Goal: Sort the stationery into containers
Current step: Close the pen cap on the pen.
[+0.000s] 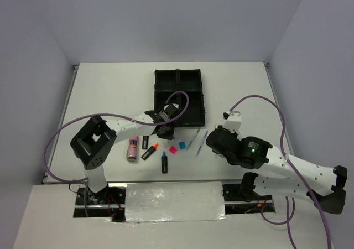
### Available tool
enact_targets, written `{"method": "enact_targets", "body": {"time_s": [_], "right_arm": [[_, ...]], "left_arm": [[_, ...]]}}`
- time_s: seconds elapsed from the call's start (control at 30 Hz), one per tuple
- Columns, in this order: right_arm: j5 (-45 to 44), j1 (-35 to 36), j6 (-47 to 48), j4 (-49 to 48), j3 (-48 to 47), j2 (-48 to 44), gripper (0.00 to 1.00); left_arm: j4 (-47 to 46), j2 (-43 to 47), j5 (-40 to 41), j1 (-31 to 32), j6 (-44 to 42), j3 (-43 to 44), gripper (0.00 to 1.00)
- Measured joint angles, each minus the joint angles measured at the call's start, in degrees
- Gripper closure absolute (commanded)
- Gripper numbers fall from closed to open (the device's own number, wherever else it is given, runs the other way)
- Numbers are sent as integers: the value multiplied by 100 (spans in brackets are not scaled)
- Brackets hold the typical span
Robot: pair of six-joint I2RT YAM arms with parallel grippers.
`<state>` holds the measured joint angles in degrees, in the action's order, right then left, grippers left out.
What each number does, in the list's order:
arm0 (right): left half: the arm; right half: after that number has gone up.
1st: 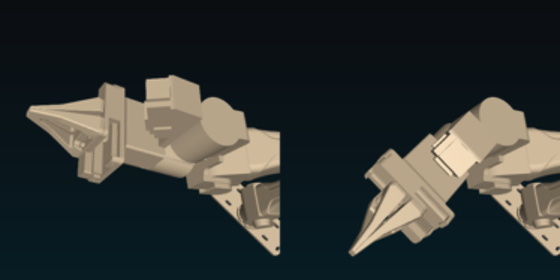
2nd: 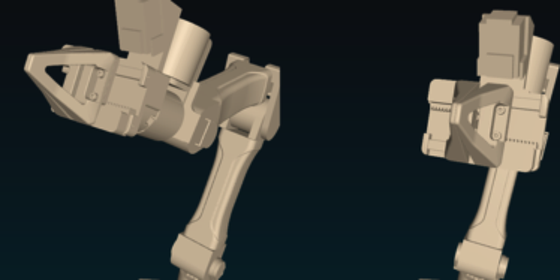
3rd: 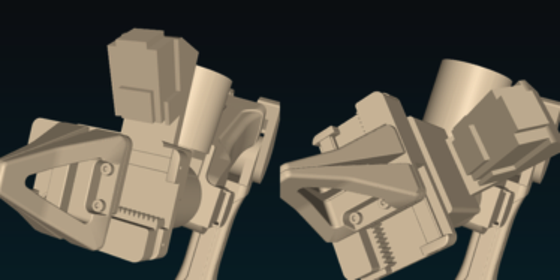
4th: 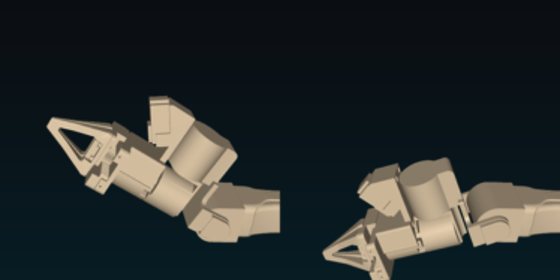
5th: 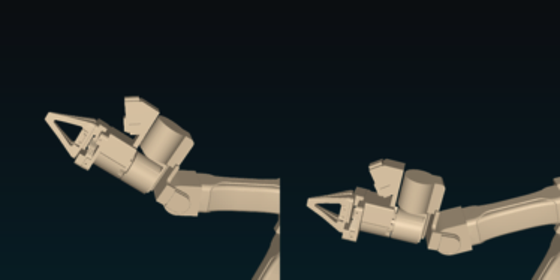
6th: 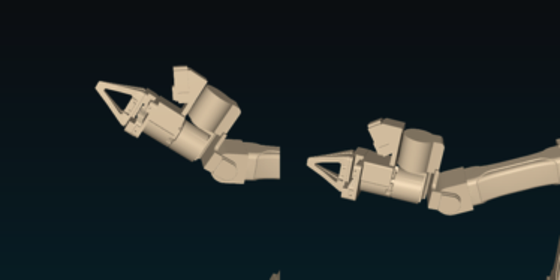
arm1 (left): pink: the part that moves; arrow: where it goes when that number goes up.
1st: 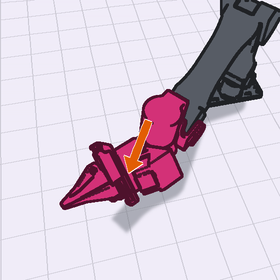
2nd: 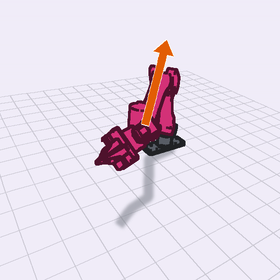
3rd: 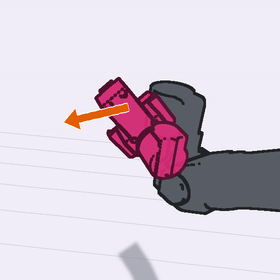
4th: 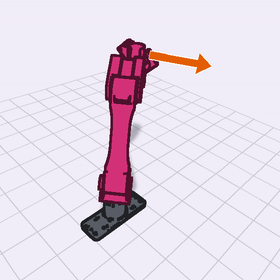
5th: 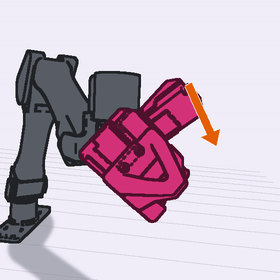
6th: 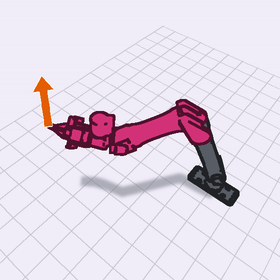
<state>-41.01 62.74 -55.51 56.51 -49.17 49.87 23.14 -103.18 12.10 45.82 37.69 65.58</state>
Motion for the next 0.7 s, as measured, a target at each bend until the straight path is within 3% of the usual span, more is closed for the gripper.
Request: {"method": "enact_targets", "body": {"time_s": [0.3,0.53,0.7], "right_arm": [[728,-9,986,-1749,739,-953,100],[2168,-13,2092,-4068,1639,-1309,100],[2706,-13,2385,-5248,1790,-1091,100]], "left_arm": [[-586,1532,-398,-109,33,-52,100],[-3008,3259,-1851,-1263,798,-1547,100],[-4601,3757,-2721,-1427,1410,-2398,100]]}}
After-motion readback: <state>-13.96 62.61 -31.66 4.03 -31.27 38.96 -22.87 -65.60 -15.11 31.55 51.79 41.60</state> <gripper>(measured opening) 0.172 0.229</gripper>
